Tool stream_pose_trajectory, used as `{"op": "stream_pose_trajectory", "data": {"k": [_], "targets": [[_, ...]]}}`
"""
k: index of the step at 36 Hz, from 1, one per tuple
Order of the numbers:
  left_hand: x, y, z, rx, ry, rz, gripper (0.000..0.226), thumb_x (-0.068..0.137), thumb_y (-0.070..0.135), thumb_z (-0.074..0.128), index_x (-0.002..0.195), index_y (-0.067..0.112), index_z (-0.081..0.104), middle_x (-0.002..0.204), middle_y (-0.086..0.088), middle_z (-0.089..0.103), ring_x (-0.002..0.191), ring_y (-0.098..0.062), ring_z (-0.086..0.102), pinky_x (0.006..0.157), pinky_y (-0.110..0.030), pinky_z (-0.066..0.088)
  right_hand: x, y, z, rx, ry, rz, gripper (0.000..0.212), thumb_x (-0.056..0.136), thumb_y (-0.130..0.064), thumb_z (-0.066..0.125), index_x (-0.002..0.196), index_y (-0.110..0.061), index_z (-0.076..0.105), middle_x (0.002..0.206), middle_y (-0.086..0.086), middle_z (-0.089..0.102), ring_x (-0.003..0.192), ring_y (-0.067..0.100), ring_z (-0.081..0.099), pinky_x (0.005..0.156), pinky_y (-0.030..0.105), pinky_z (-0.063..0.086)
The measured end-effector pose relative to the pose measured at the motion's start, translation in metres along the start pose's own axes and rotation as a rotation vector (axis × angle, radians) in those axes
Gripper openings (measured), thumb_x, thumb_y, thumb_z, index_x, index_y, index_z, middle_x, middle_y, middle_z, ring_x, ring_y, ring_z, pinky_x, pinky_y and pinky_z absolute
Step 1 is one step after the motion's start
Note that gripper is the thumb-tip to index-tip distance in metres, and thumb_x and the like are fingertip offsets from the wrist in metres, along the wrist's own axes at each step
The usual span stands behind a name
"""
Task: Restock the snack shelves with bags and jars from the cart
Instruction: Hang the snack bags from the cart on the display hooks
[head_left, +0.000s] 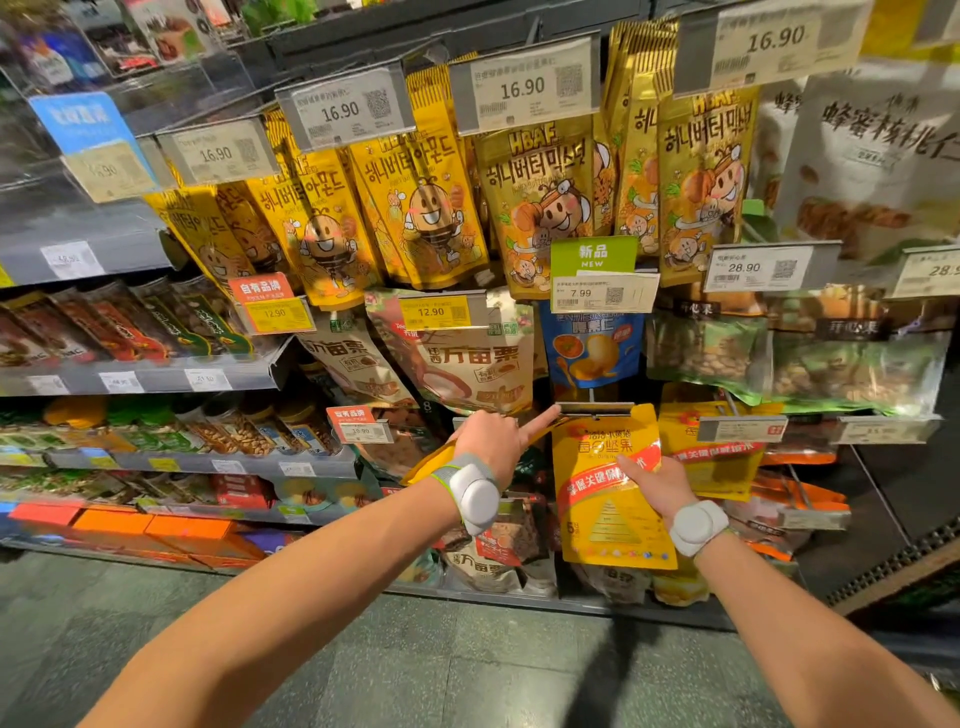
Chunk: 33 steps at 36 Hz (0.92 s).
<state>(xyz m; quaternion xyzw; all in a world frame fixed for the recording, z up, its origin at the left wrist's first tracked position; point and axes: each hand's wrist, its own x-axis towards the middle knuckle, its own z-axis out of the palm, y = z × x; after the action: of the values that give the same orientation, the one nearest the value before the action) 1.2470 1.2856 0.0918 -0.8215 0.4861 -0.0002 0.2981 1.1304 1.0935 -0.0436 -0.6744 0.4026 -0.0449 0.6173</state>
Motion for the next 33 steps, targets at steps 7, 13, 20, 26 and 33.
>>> {"op": "stream_pose_trajectory", "data": {"k": [7, 13, 20, 26, 33], "targets": [[-0.002, 0.001, -0.004, 0.009, 0.009, 0.003, 0.098, 0.098, 0.009, 0.047, 0.152, 0.029, -0.031, 0.105, -0.003, 0.064, 0.080, -0.021, 0.070, 0.074, -0.040, 0.063, 0.003, -0.005, 0.005, -0.031, 0.039, -0.004, 0.050, 0.091, -0.031, 0.071, 0.114, 0.013, 0.064, 0.111, 0.026, 0.070, 0.106, 0.043, 0.064, 0.095, 0.055, 0.051], [0.001, 0.002, -0.003, 0.001, -0.024, -0.019, 0.099, 0.099, 0.013, 0.050, 0.151, 0.030, -0.033, 0.082, -0.005, 0.058, 0.078, -0.019, 0.070, 0.073, -0.039, 0.063, 0.005, -0.005, 0.007, -0.046, 0.050, 0.017, 0.046, 0.092, -0.029, 0.071, 0.111, 0.012, 0.066, 0.108, 0.026, 0.071, 0.103, 0.042, 0.066, 0.095, 0.055, 0.051], [-0.001, 0.003, -0.008, -0.020, -0.048, -0.021, 0.100, 0.099, 0.013, 0.051, 0.151, 0.030, -0.034, 0.078, -0.004, 0.050, 0.082, -0.020, 0.070, 0.074, -0.040, 0.062, 0.015, 0.001, 0.008, -0.065, 0.066, 0.044, 0.036, 0.091, -0.029, 0.072, 0.103, 0.004, 0.071, 0.105, 0.019, 0.073, 0.099, 0.036, 0.067, 0.095, 0.053, 0.052], [0.001, 0.005, -0.002, -0.025, -0.085, -0.030, 0.099, 0.098, 0.012, 0.048, 0.150, 0.030, -0.034, 0.068, -0.005, 0.048, 0.074, -0.022, 0.069, 0.070, -0.040, 0.062, 0.032, 0.013, 0.008, -0.109, 0.102, 0.137, 0.060, 0.087, -0.044, 0.072, 0.122, 0.005, 0.063, 0.121, 0.023, 0.067, 0.111, 0.041, 0.062, 0.099, 0.055, 0.049], [-0.018, 0.031, 0.028, -0.064, -0.151, 0.012, 0.091, 0.098, 0.014, 0.050, 0.157, 0.021, -0.019, 0.106, -0.006, 0.067, 0.091, -0.026, 0.068, 0.075, -0.035, 0.056, 0.010, 0.029, 0.006, -0.287, 0.136, 0.212, 0.099, 0.087, -0.046, 0.073, 0.154, 0.000, 0.017, 0.155, 0.020, 0.035, 0.144, 0.041, 0.026, 0.115, 0.047, 0.027]]}}
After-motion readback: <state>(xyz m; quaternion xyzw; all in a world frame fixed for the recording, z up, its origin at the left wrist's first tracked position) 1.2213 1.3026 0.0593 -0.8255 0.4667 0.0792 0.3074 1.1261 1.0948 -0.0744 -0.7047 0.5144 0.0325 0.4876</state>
